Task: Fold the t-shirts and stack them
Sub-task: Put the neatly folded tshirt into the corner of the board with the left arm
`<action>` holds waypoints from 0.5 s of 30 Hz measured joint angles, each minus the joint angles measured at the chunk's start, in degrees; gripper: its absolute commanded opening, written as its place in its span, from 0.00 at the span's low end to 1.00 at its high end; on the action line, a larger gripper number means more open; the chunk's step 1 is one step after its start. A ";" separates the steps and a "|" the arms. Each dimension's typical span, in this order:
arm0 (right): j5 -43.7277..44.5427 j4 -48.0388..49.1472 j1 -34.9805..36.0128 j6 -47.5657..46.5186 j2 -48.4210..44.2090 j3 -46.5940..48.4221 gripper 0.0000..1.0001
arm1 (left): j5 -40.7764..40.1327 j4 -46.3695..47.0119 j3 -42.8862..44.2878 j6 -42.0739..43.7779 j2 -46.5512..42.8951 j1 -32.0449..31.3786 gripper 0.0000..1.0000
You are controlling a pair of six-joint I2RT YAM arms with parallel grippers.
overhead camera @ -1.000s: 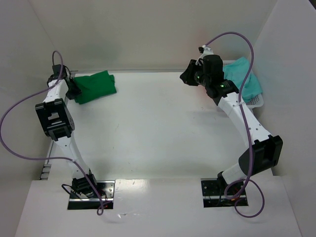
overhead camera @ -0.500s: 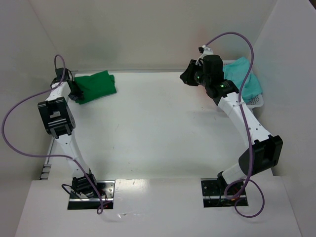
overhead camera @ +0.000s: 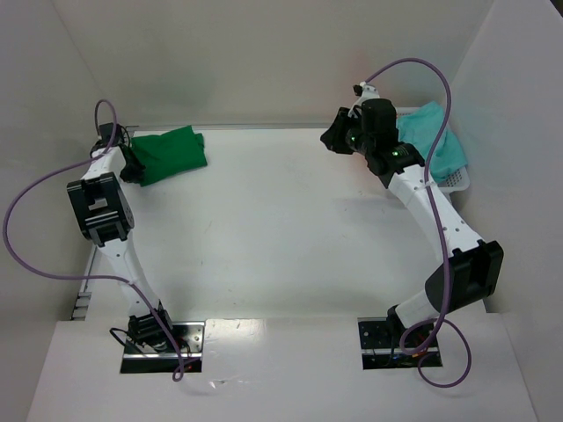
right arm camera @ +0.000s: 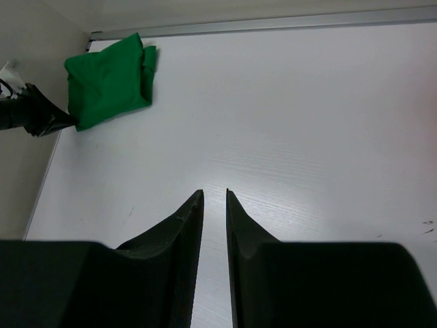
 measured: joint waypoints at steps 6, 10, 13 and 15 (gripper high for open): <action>0.22 -0.07 0.00 0.00 0.00 -1.14 0.25 | -2.12 -0.07 0.00 1.36 0.00 1.27 0.15; 0.26 -0.09 0.00 0.00 0.00 -1.38 0.25 | -3.89 -0.22 -0.02 2.67 0.00 2.19 0.15; 0.28 -0.09 0.00 0.00 0.00 -1.38 0.25 | -5.03 -0.24 -0.52 3.08 0.00 2.60 0.15; 0.33 -0.09 0.00 -0.02 0.00 -1.38 0.25 | -5.51 -0.33 -1.16 3.43 0.00 2.64 0.15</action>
